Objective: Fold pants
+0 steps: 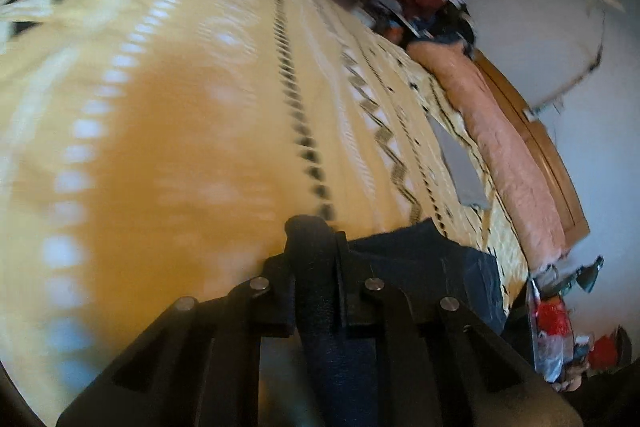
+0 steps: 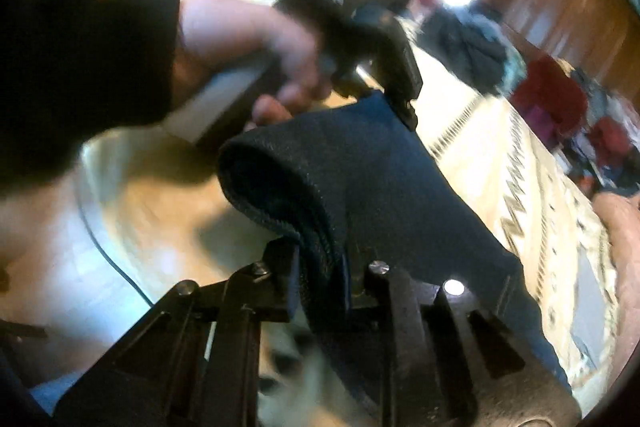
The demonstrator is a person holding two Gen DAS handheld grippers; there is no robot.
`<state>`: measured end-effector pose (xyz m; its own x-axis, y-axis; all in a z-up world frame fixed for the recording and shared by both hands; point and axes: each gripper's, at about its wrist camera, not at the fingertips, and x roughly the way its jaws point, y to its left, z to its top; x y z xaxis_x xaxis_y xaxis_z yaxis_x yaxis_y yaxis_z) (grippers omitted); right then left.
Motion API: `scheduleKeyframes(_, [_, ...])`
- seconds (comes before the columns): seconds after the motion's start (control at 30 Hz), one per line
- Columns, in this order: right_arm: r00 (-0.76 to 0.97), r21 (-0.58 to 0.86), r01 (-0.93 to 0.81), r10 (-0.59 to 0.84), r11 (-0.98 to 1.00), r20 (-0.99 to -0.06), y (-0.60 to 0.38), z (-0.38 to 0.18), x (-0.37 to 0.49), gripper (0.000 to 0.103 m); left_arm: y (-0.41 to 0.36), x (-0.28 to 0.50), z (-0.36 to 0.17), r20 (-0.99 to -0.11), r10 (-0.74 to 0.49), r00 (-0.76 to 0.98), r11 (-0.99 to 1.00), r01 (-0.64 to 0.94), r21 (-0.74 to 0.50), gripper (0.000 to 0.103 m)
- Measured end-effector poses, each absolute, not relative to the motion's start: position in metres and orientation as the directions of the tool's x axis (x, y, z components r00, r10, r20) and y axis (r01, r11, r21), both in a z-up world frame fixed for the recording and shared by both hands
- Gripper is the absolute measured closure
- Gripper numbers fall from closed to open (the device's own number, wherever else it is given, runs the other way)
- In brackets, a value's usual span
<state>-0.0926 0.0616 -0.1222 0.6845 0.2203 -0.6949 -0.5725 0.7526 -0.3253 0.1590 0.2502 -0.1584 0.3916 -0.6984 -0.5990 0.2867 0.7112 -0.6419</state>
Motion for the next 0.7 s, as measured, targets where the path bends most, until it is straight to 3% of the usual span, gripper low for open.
scheduleKeyframes(0.13, [0.649, -0.205, -0.585, 0.301, 0.785, -0.699, 0.063, -0.114, -0.094, 0.086, 0.267, 0.148, -0.142, -0.63, -0.656, 0.417, 0.751, 0.278, -0.598, 0.088])
scheduleKeyframes(0.3, [0.664, -0.023, -0.52, 0.387, 0.854, -0.64, -0.005, -0.076, -0.102, 0.087, 0.221, 0.141, -0.085, -0.566, -0.685, 0.459, 0.726, 0.362, -0.585, 0.089])
scheduleKeyframes(0.5, [0.684, 0.283, -0.367, 0.464, 0.886, -0.563, -0.131, -0.041, -0.116, 0.087, 0.103, 0.134, -0.011, -0.507, -0.761, 0.404, 0.646, 0.541, -0.539, 0.089])
scheduleKeyframes(0.7, [0.691, 0.54, -0.163, 0.486, 0.826, -0.535, -0.259, -0.062, -0.134, 0.087, -0.068, 0.122, -0.005, -0.567, -0.786, 0.247, 0.555, 0.685, -0.471, 0.089])
